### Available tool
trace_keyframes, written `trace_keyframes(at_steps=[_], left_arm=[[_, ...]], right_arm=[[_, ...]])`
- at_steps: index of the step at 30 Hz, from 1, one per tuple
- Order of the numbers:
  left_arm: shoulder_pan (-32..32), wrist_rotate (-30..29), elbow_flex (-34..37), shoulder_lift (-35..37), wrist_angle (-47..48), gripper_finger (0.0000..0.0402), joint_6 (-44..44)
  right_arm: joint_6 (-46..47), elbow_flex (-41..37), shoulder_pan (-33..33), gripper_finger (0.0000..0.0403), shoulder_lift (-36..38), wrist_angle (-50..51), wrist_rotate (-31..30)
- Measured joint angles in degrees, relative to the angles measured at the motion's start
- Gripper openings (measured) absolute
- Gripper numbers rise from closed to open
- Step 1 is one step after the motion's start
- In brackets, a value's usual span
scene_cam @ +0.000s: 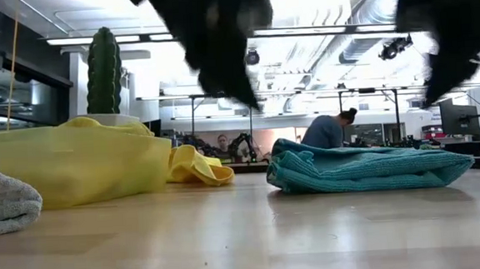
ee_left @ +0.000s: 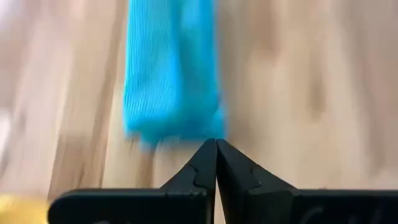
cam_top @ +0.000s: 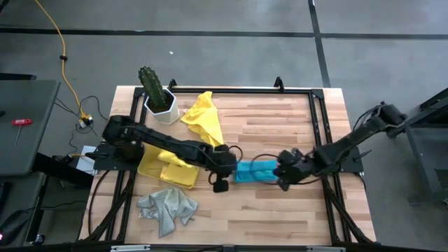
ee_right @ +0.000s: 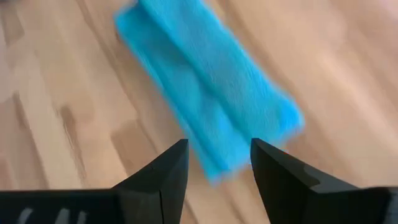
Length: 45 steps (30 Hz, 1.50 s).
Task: Fold microfiber towels
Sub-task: Fold the blue microfiber towel, then put the blue microfiber towel into the yellow bin
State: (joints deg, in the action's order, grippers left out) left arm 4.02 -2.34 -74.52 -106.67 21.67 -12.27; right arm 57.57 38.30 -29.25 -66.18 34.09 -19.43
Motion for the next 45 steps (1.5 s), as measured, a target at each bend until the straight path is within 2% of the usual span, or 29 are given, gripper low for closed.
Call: trace_keyframes(at_steps=[2, 4, 8, 13, 17, 25, 29, 34, 40, 45], left_arm=[[0.94, -1.21, 2.49, 2.4, -8.5, 0.0, -2.2], [1.6, -3.04, 4.3, 3.03, -16.75, 0.0, -4.57], [1.54, -7.07, 3.97, 0.77, -22.95, 0.0, -8.79], [-1.19, -5.74, -1.85, -5.07, -17.03, 0.0, -10.03], [-2.64, -6.55, -6.93, -10.24, -12.8, 0.0, -6.38], [-2.3, -4.58, -8.34, -16.47, -8.82, 0.0, -10.84], [-2.02, -4.29, -8.4, -16.51, -6.18, 0.0, -11.56], [-2.2, 0.0, -8.43, -13.61, -3.42, 0.0, -11.29], [-2.26, 0.37, -11.5, -10.28, 0.14, 0.0004, -5.37], [-3.53, 0.45, -16.08, -9.18, 1.29, 0.003, -0.93]], right_arm=[[7.01, -5.05, -3.07, 0.0165, 4.62, -2.14, -0.47], [13.02, -9.58, -5.96, 0.0165, 9.41, -5.69, -3.43], [18.04, -16.08, -8.68, 0.0165, 15.46, -14.91, -11.69], [15.51, -17.83, -9.05, 0.0165, 18.61, -16.69, -17.3], [11.82, -17.88, -8.9, 0.0165, 19.41, -17.53, -19.71], [8.15, -17.83, -8.79, 0.0165, 19.3, -18.13, -17.57], [7.96, -17.81, -8.79, 0.0165, 18.8, -18.31, -17.05], [7.9, -17.81, -8.79, 0.0165, 18.58, -17.57, -17.01], [7.49, -17.81, -8.79, 0.0165, 19.04, -16.78, -17.18], [7.52, -17.81, -8.79, 0.0165, 19.13, -16.86, -17.19]])
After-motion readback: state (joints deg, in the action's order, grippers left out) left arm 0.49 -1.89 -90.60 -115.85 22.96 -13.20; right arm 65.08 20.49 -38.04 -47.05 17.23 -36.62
